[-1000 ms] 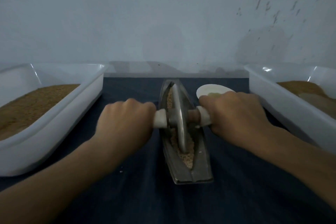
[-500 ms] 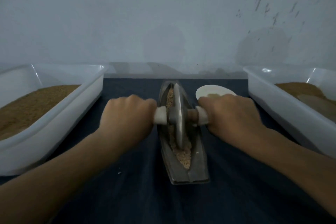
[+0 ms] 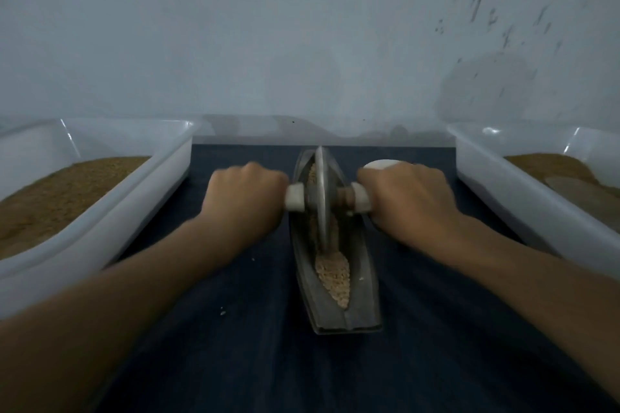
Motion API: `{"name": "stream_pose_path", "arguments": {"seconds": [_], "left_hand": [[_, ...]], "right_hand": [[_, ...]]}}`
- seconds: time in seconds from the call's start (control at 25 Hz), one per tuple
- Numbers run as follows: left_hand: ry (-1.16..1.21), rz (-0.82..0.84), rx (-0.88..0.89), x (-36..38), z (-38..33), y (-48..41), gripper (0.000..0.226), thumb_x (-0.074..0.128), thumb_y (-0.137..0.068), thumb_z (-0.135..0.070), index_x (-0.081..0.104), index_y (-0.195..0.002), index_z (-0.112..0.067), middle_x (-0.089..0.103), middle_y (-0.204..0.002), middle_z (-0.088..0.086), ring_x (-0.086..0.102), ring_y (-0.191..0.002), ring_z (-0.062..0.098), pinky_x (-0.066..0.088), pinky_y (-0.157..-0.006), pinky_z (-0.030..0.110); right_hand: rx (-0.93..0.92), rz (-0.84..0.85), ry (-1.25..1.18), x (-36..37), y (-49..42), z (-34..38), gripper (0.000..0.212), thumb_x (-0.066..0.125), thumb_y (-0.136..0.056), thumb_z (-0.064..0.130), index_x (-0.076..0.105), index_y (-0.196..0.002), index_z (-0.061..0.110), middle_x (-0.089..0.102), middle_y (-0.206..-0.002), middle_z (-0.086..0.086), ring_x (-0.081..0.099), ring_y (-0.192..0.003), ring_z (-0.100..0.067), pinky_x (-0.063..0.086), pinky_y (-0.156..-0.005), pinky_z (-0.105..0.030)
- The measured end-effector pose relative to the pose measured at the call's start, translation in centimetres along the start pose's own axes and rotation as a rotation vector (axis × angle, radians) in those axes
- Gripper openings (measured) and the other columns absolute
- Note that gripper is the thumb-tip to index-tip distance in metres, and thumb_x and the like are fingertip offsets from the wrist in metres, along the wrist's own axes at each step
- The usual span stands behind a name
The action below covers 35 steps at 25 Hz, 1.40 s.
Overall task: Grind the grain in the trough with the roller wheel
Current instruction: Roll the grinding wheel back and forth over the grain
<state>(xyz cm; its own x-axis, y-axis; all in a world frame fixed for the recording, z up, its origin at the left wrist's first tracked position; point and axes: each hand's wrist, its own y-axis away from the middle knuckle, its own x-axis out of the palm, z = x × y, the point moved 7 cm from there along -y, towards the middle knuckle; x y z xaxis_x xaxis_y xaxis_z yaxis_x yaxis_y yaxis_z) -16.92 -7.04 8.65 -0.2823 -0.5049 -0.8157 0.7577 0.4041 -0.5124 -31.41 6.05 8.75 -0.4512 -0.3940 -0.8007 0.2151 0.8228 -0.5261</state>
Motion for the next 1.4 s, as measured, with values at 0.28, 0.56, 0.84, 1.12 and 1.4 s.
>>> {"name": "stream_pose_path", "arguments": {"seconds": [0.28, 0.56, 0.84, 1.12, 1.4], "left_hand": [[-0.103, -0.071, -0.025, -0.2, -0.6, -0.6, 0.018, 0.066, -0.076, -0.023, 0.050, -0.069, -0.021, 0.035, -0.057, -0.004, 0.044, -0.046, 0.024, 0.023, -0.047, 0.026], [-0.022, -0.083, 0.052, -1.3, -0.7, 1.5, 0.028, 0.069, -0.068, -0.026, 0.041, -0.066, -0.025, 0.027, -0.054, -0.007, 0.030, -0.040, 0.017, 0.020, -0.046, 0.024], [-0.118, -0.029, -0.057, 0.2, -0.5, -3.4, 0.004, 0.060, -0.087, -0.020, 0.063, -0.085, -0.021, 0.053, -0.070, 0.001, 0.062, -0.066, 0.032, 0.032, -0.054, 0.032], [-0.032, -0.172, 0.143, -2.3, -1.1, 2.3, 0.036, 0.069, -0.063, -0.022, 0.034, -0.068, -0.026, 0.030, -0.052, -0.004, 0.030, -0.039, 0.021, 0.011, -0.046, 0.020], [-0.019, 0.013, -0.064, 1.5, 0.1, -3.4, 0.011, 0.066, -0.085, -0.024, 0.058, -0.086, -0.017, 0.060, -0.077, 0.006, 0.061, -0.068, 0.033, 0.040, -0.054, 0.034]], "right_hand": [[0.147, 0.068, -0.054, 1.7, -0.9, -0.6, 0.027, 0.064, -0.084, 0.027, 0.037, -0.081, 0.029, 0.057, -0.077, 0.002, 0.057, -0.069, -0.028, 0.039, -0.051, -0.030], [0.009, -0.039, -0.038, -0.6, 1.8, -0.1, 0.021, 0.058, -0.076, 0.029, 0.038, -0.080, 0.033, 0.053, -0.070, 0.007, 0.046, -0.058, -0.021, 0.028, -0.044, -0.026], [0.204, 0.132, -0.103, 2.9, -2.7, -1.2, 0.020, 0.064, -0.089, 0.029, 0.044, -0.084, 0.027, 0.057, -0.081, 0.000, 0.058, -0.076, -0.029, 0.038, -0.059, -0.033], [0.001, -0.064, -0.047, -0.6, 3.3, 0.0, 0.031, 0.062, -0.068, 0.028, 0.033, -0.077, 0.033, 0.050, -0.066, 0.006, 0.047, -0.053, -0.023, 0.021, -0.044, -0.023], [0.156, 0.126, -0.033, 1.7, -3.5, -0.5, 0.010, 0.067, -0.090, 0.031, 0.058, -0.092, 0.028, 0.065, -0.090, -0.002, 0.062, -0.080, -0.029, 0.039, -0.058, -0.032]]}}
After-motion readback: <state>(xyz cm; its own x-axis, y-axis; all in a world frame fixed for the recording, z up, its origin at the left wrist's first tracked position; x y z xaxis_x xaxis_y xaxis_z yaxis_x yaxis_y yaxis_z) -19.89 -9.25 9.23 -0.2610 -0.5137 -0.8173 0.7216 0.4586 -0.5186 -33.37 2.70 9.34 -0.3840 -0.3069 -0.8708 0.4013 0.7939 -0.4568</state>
